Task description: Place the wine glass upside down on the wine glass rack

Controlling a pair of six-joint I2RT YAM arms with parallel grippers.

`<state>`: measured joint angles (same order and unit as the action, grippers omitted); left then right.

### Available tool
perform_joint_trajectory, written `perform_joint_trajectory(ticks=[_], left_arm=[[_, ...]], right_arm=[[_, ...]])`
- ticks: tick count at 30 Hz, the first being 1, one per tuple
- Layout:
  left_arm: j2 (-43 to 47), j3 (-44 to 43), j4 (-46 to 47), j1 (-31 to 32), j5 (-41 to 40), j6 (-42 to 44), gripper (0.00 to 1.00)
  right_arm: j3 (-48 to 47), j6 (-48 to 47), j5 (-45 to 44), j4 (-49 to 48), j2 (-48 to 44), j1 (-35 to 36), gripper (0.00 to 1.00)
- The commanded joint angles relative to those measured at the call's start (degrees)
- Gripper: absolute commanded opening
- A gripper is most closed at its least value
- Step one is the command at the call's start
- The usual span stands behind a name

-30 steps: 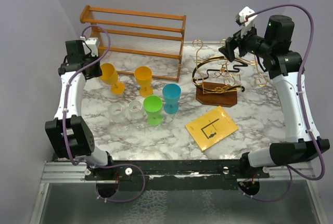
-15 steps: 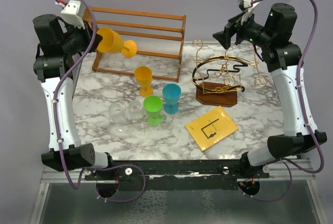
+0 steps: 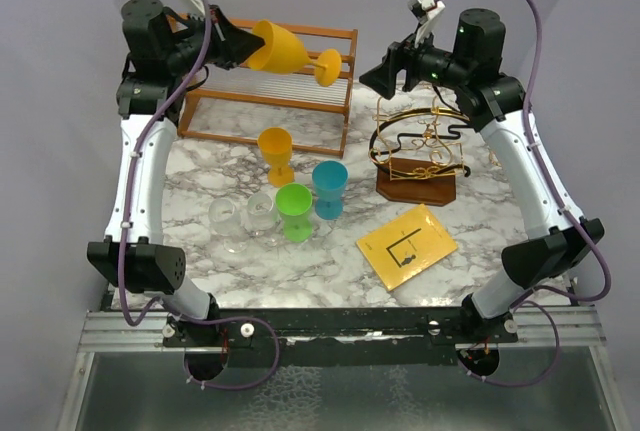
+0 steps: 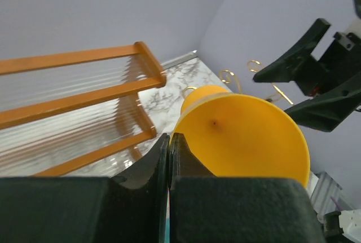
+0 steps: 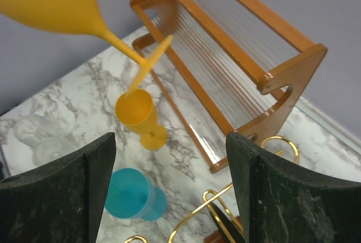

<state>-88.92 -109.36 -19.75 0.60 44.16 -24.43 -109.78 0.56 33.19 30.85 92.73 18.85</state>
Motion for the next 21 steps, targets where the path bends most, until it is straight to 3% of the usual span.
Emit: perform_joint_trajectory(ticks=[1, 7, 14, 21], left_arm=[[-2.1, -5.0, 6.8, 4.7, -1.9, -2.5, 0.00], [-5.0, -8.4, 6.8, 8.1, -3.3, -2.4, 0.00], [-5.8, -8.6, 6.7, 9.7, -4.2, -1.5, 0.00], [-5.5, -7.8, 6.3, 11.3, -5.9, 0.3, 0.00]], right_arm=[[1.9, 9.7, 3.2, -5.4, -0.7, 0.7, 0.77], [3.2, 14.4, -0.8, -5.5, -1.4, 0.7, 0.63], [3.9, 17.7, 2.1, -6.9, -0.5, 0.6, 0.46], [3.4, 19.6, 3.9, -7.9, 0.0, 0.7, 0.42]])
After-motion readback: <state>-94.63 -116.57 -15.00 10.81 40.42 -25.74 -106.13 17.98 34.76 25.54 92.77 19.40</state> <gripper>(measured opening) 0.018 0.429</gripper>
